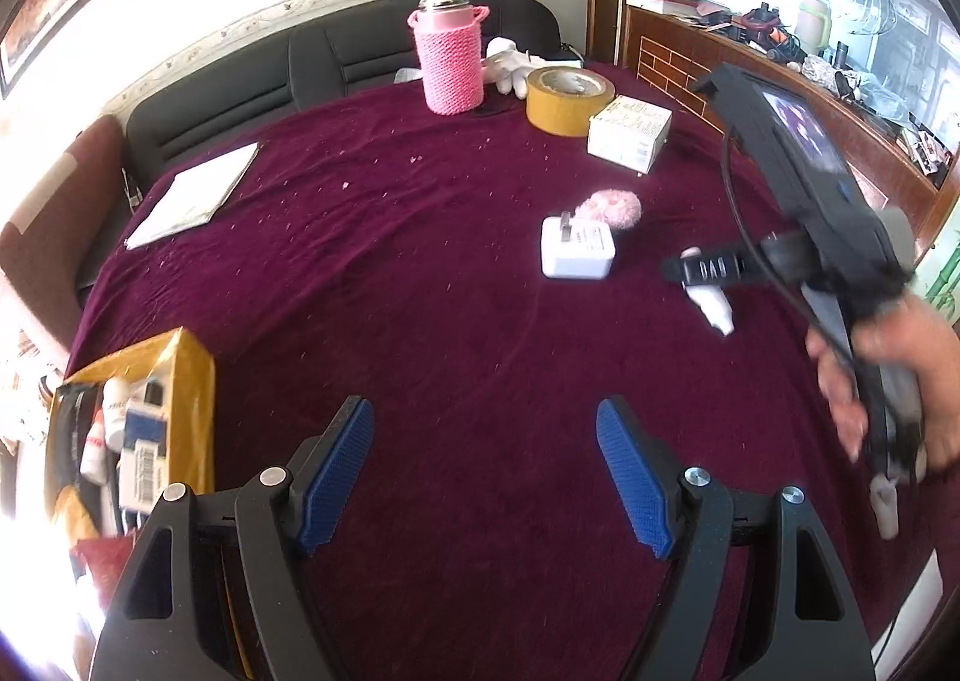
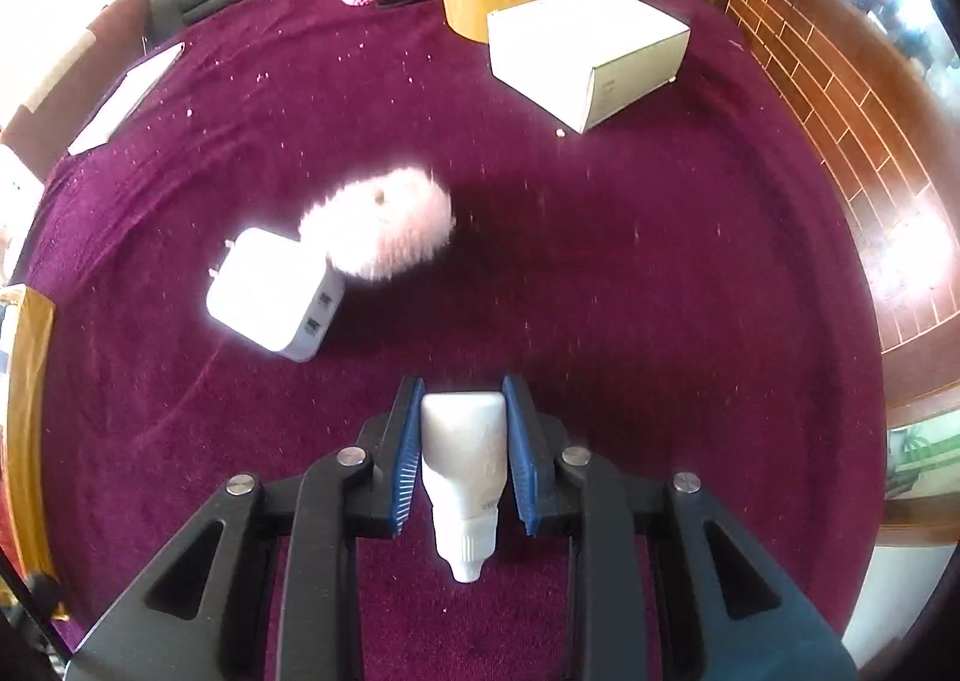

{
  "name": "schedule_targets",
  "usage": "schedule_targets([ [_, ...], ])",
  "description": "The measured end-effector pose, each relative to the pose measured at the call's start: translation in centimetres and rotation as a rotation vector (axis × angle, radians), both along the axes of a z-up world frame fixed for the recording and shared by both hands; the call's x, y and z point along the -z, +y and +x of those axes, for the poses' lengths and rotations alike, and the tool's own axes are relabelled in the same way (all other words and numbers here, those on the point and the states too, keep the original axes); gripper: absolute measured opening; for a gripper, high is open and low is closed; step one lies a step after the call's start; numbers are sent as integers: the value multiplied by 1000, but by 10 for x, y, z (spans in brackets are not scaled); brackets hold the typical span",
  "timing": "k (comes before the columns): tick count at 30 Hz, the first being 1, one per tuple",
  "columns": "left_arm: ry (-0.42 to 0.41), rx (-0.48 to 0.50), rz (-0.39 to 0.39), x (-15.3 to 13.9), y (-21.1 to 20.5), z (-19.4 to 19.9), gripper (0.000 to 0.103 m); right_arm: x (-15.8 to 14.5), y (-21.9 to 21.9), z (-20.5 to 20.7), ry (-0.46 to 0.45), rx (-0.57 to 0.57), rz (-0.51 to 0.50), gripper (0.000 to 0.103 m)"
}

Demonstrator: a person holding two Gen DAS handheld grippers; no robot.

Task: Organize objects
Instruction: 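Grasp the white squeeze tube with the right tool, then close the left tool on the white charger plug while the right tool holds the tube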

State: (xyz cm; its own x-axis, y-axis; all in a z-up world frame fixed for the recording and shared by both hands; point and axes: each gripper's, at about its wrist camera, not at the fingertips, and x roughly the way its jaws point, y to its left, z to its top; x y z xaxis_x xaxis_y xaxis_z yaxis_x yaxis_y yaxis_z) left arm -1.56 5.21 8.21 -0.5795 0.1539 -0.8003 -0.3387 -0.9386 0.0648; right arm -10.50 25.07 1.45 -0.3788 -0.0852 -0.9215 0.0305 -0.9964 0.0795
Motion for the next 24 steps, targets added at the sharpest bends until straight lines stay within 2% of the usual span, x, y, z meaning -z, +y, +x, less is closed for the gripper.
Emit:
schedule_targets([
  [5, 62, 11, -39, 9, 25, -36, 71, -6, 11, 20, -2, -2, -2, 23],
  [7, 73, 22, -64, 15, 37, -53, 71, -11, 24, 32, 3, 9, -32, 23],
  [11, 73, 84, -66, 31, 64, -82, 71, -20, 44, 55, 5, 18, -97, 23],
  [14, 83, 82, -86, 40, 72, -96, 71, -24, 60, 70, 6, 28, -150, 23],
  [19, 14, 107, 5, 52, 77, -113, 72, -24, 77, 75, -2, 47, -192, 23],
  [22, 30, 118, 0, 54, 89, -117, 75, -23, 83, 74, 0, 56, -205, 23],
  [24, -25, 140, -27, 62, 100, -122, 75, -22, 86, 74, -1, 61, -213, 23],
])
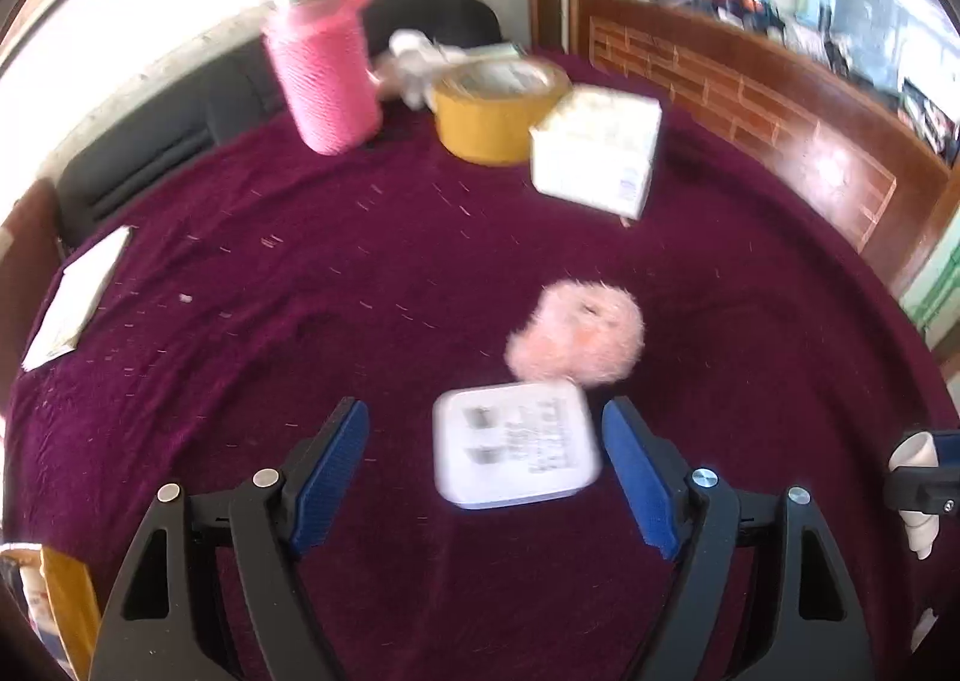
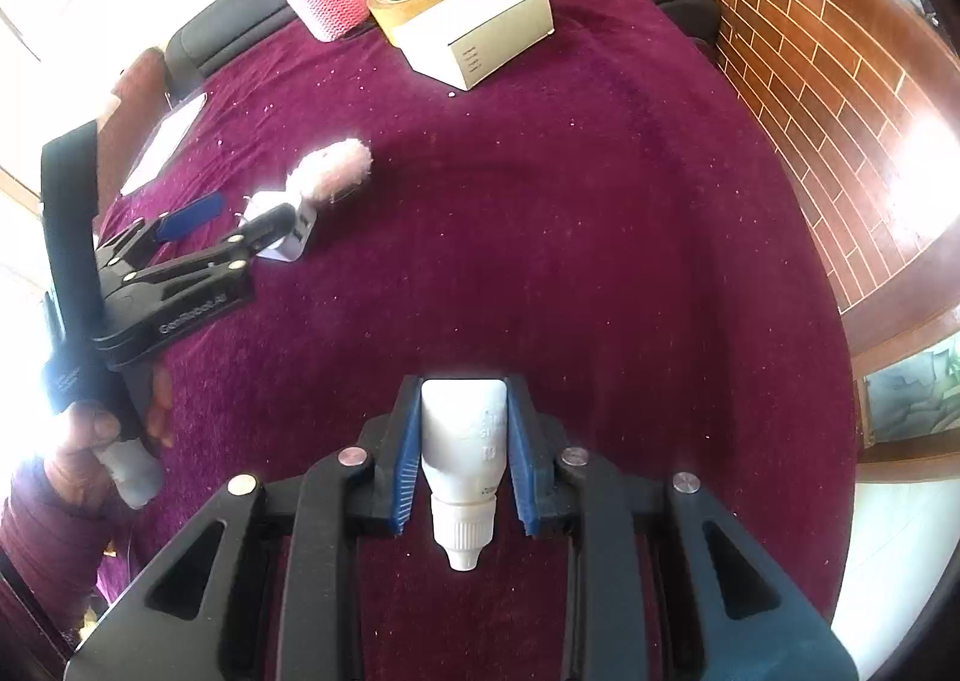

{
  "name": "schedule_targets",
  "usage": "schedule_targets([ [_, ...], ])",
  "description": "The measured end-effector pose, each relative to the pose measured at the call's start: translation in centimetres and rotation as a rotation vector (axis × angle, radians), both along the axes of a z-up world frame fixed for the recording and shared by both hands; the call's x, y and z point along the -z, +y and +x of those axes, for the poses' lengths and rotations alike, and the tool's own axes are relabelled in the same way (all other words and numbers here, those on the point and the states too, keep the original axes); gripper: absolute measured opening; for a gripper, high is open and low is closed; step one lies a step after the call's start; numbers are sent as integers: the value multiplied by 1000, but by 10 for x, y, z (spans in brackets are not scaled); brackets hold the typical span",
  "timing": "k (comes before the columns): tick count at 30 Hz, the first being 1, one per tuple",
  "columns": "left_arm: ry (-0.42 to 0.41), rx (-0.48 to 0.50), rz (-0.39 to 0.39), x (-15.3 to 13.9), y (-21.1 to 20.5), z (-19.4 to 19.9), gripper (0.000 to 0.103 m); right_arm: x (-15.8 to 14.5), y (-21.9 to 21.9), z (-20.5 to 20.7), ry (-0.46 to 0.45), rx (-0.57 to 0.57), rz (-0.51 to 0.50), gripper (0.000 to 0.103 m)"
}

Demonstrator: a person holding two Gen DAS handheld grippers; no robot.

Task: Organize objects
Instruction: 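Close the left tool on the white charger plug while the right tool holds the tube, then carry the charger and tube into the tray and open the left tool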

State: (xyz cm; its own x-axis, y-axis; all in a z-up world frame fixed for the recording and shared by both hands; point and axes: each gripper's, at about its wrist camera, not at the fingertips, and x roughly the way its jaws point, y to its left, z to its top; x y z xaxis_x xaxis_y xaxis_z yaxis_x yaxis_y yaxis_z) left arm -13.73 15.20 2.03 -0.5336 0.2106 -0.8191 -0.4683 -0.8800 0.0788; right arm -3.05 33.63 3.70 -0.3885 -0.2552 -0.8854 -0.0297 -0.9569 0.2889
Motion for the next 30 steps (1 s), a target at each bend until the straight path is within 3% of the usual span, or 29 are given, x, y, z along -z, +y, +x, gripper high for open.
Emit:
schedule_targets([
  [2, -35, 16, -20, 11, 8, -2, 75, 0, 0, 0, 0, -2, -3, 23],
  [4, 2, 6, -39, 11, 10, 2, 69, 1, 0, 1, 0, -1, -10, 23],
  [5, 8, -10, -55, 11, 9, 2, 52, 1, 0, 1, 1, -2, -14, 23],
  [6, -16, -6, -28, 10, 7, 2, 44, 1, -1, 2, 0, -3, -13, 23],
  [8, -50, -41, -10, 8, -1, 1, 44, 1, -4, 3, -5, -6, -13, 23],
  [12, -40, -84, 12, -4, -23, 16, 44, -1, -12, 7, -8, -15, -17, 23],
  [15, -47, -112, 71, -25, -47, 37, 44, -9, -24, 12, 1, -36, -23, 23],
  [22, -63, -202, 219, -77, -140, 95, 44, -36, -83, 27, 44, -146, -42, 23],
  [26, -36, -310, 219, -95, -215, 125, 44, -53, -138, 38, 75, -250, -47, 23],
  [30, 37, -424, 150, -104, -281, 149, 44, -64, -199, 50, 93, -357, -69, 24],
])
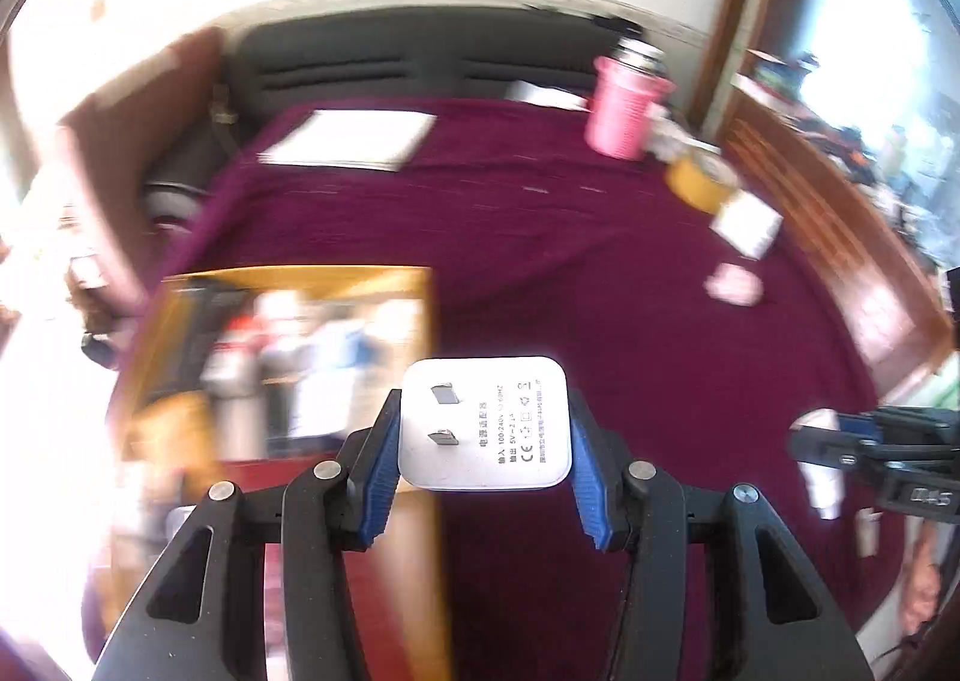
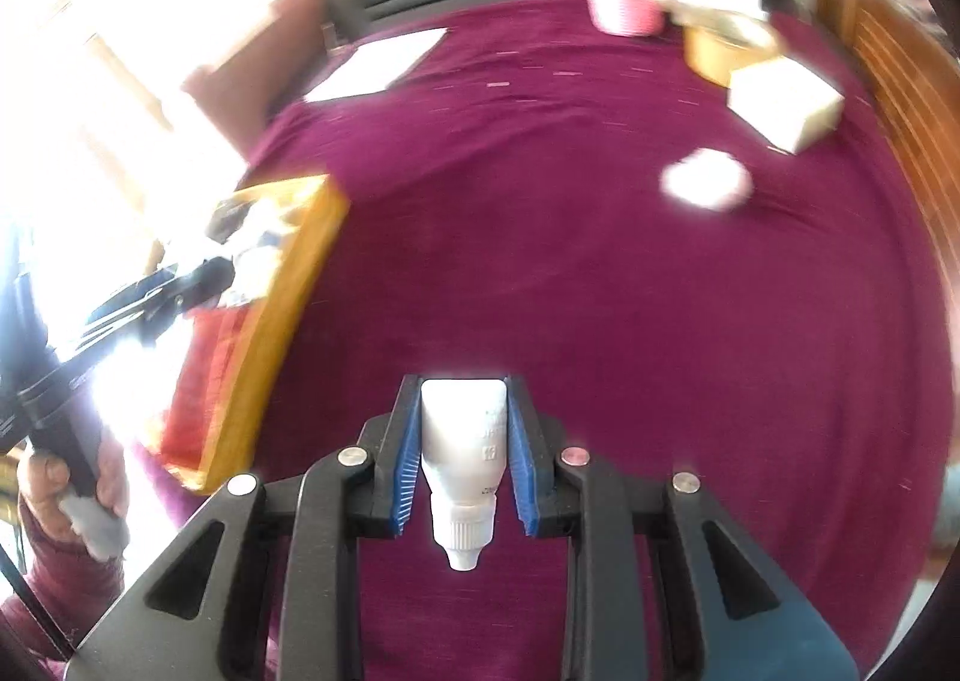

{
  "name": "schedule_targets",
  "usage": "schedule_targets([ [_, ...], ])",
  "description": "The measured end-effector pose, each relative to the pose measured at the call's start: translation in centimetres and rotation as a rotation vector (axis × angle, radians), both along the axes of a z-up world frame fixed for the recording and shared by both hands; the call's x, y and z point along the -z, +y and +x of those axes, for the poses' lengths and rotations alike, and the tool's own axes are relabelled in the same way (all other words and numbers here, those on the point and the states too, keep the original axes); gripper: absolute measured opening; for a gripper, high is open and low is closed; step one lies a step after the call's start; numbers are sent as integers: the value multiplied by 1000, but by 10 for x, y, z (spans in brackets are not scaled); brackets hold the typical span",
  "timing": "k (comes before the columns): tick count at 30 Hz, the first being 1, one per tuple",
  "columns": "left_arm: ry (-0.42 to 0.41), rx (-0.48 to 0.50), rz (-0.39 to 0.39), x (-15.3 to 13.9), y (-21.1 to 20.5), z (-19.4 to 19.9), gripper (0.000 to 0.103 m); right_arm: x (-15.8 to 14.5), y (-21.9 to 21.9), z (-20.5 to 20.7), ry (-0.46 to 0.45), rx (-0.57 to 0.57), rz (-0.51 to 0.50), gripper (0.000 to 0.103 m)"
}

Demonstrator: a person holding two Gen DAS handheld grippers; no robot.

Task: Organize objects
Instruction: 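Carry the charger and tube into the tray and open the left tool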

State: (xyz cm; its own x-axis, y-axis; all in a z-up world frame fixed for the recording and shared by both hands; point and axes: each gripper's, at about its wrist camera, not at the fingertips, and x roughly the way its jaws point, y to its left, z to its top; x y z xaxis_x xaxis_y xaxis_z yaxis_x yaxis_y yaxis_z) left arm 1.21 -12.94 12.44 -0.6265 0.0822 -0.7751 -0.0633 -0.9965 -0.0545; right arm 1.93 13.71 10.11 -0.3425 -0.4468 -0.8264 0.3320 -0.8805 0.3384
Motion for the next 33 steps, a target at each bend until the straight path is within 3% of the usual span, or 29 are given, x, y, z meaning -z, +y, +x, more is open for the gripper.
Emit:
schedule_targets([
  [3, 20, -87, -90, 3, -43, 10, 44, -4, -44, 8, 4, -71, -10, 24],
  [9, -22, -157, -169, 40, -97, 1, 44, -3, -131, 23, -3, -185, -34, 24],
  [14, -86, -183, -108, 70, -125, -20, 44, 9, -191, 23, -27, -226, -41, 24],
  [19, -101, -189, -108, 80, -137, -30, 44, 30, -229, 14, -63, -214, -50, 24],
  [28, -70, -221, -33, 79, -159, -30, 44, 57, -251, -13, -96, -152, -15, 24],
  [33, -14, -228, -52, 69, -160, -23, 44, 63, -255, -22, -78, -127, 25, 24],
])
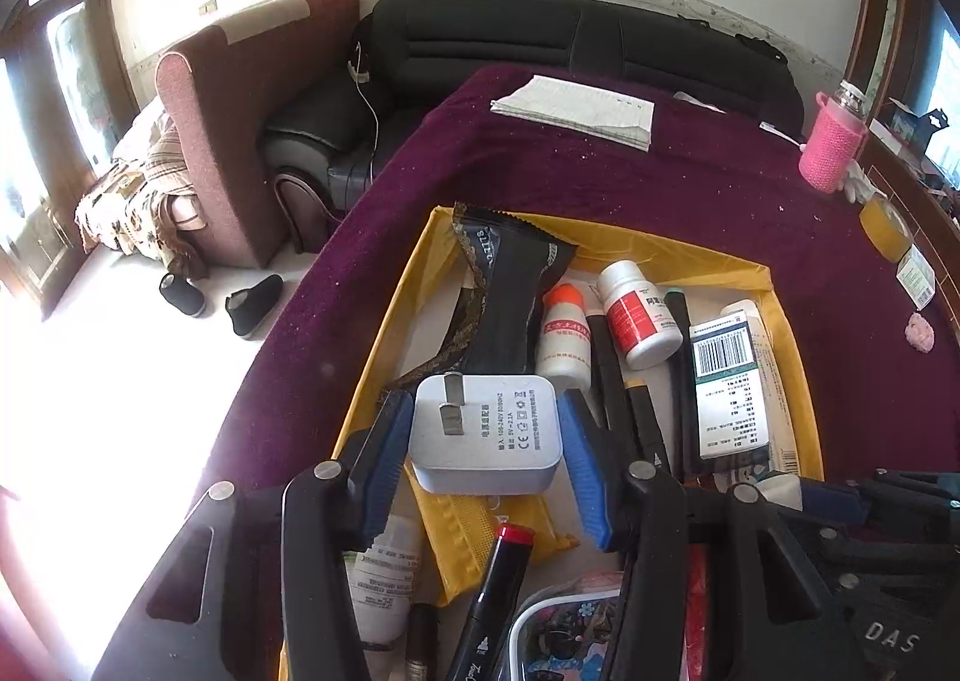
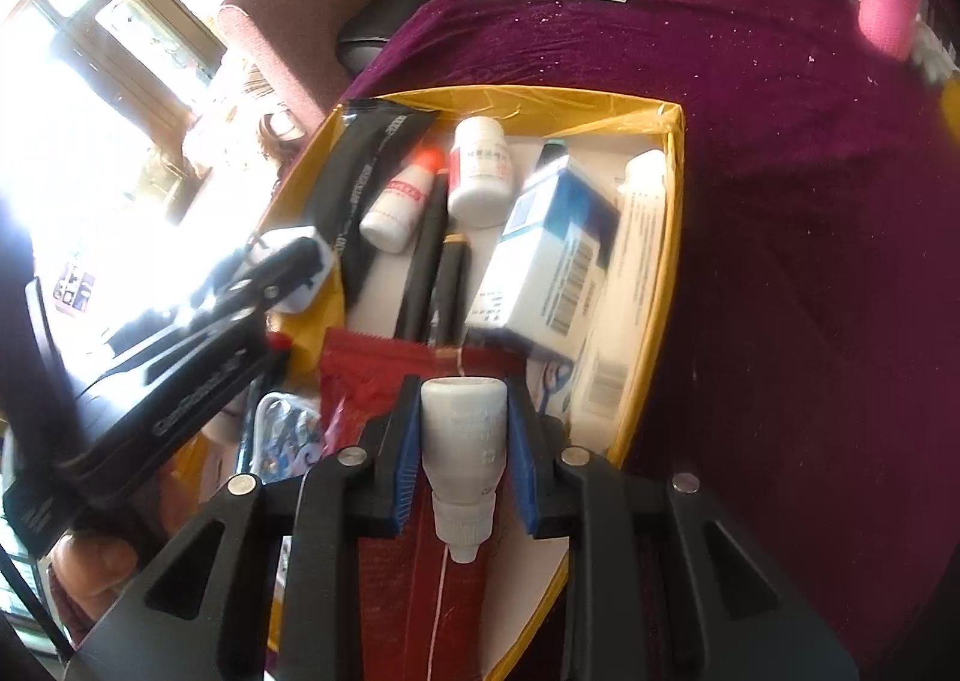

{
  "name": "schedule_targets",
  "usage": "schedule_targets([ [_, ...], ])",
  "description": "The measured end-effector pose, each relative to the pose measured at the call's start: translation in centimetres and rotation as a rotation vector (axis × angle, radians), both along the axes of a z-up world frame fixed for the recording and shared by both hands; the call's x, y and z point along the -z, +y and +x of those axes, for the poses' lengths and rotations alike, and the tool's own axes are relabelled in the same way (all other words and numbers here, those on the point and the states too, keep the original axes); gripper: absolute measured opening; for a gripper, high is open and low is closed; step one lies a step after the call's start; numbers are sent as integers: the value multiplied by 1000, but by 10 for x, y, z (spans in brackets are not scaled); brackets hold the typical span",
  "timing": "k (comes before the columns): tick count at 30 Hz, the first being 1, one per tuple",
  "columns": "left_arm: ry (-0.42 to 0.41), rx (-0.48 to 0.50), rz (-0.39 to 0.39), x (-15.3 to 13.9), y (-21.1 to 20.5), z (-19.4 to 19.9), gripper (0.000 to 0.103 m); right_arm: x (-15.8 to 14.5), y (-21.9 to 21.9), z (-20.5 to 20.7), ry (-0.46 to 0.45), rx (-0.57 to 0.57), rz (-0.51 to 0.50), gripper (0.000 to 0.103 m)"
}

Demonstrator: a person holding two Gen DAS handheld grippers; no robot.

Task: Organize objects
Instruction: 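Carry the charger and tube into the tray and open the left tool, then open the right tool over the tray and withdraw both tools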

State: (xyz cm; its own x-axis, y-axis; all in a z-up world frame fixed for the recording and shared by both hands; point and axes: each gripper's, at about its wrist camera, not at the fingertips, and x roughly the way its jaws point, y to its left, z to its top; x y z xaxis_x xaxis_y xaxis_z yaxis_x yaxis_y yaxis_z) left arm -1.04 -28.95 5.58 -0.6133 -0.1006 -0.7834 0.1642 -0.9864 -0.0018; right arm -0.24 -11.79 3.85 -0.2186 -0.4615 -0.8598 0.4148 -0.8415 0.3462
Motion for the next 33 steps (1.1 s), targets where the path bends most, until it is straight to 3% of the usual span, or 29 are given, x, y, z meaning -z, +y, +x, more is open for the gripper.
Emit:
schedule_targets([
  [10, 161, -73, -134, -37, 6, 28, 46, 13, -9, -1, 26, -3, 81, 24],
  [12, 195, -96, -154, -45, 6, 36, 52, 13, -12, 1, 30, -8, 86, 24],
  [15, 285, -143, -159, -60, 3, 53, 81, 12, -16, 5, 29, -18, 85, 24],
  [18, 372, -202, -177, -75, 0, 72, 96, 6, -17, 12, 52, -27, 103, 24],
  [20, 426, -193, -155, -84, -2, 85, 102, 1, -19, 18, 67, -36, 92, 25],
  [23, 456, -174, -121, -93, -3, 97, 102, -14, -14, 28, 112, -38, 70, 26],
  [29, 491, -171, -18, -103, -10, 122, 102, -54, -4, 57, 307, -27, 92, 26],
  [31, 505, -153, 18, -105, -11, 133, 102, -65, 0, 65, 375, -11, 114, 29],
  [33, 517, -169, 38, -106, -12, 144, 102, -77, 8, 74, 438, 8, 123, 44],
])
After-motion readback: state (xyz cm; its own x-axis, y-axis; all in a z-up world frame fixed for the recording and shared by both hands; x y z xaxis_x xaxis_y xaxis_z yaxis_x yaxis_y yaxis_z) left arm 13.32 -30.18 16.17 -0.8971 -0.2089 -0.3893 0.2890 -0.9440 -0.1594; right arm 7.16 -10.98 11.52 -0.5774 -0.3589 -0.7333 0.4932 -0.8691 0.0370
